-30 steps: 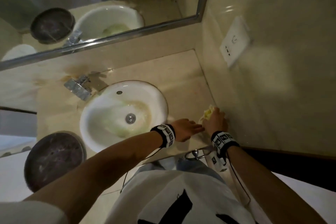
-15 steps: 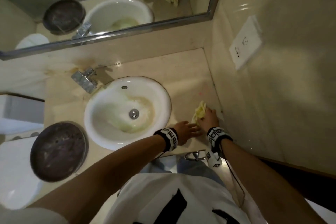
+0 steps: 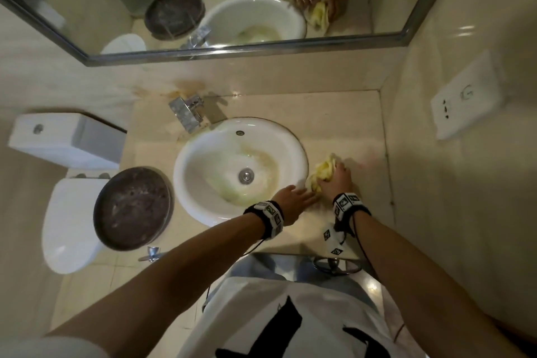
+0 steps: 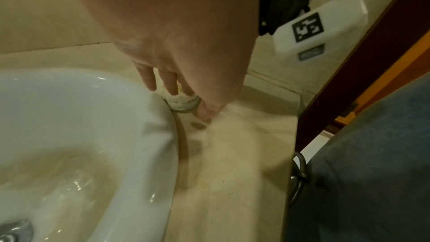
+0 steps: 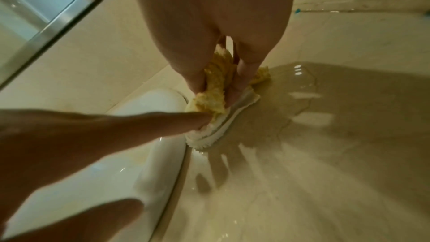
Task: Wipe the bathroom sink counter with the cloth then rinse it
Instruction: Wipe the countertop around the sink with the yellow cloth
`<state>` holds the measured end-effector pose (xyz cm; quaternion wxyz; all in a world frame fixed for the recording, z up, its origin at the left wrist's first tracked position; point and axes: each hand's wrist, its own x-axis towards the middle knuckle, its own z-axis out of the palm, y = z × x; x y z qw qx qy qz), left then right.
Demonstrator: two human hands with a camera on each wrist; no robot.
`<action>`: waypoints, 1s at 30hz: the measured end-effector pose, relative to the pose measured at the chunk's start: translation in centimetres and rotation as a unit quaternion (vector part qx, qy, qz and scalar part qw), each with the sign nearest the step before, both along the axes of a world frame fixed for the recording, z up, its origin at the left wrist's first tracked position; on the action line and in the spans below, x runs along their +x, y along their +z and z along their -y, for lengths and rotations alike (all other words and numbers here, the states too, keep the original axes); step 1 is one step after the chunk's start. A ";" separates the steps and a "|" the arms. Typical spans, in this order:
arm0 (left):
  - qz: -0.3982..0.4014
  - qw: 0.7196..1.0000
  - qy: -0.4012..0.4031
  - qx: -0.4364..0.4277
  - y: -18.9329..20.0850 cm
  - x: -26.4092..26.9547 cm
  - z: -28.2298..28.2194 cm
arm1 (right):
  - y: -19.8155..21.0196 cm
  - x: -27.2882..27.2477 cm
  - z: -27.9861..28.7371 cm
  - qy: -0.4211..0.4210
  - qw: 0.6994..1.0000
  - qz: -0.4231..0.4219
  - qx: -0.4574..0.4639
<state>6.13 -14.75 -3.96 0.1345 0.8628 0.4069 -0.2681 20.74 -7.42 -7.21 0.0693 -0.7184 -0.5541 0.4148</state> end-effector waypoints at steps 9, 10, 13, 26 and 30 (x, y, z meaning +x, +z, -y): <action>0.109 0.993 -0.047 -0.010 0.3 5.1 -0.2 | 1.7 5.8 4.4 -0.161 0.982 -0.017 0.101; 0.120 0.991 -0.059 -0.021 0.2 5.7 -0.1 | 1.8 6.5 4.9 -0.189 0.976 -0.016 0.104; 0.139 0.986 -0.089 -0.028 -0.3 7.3 0.2 | 1.4 8.1 6.4 -0.236 0.968 0.004 0.087; 0.069 0.994 -0.085 -0.018 -1.5 8.1 1.3 | -2.3 11.2 5.0 -0.021 0.991 0.123 -0.039; 0.049 0.997 -0.062 -0.009 -1.9 7.4 0.8 | -2.4 10.3 3.5 0.026 0.989 0.142 -0.037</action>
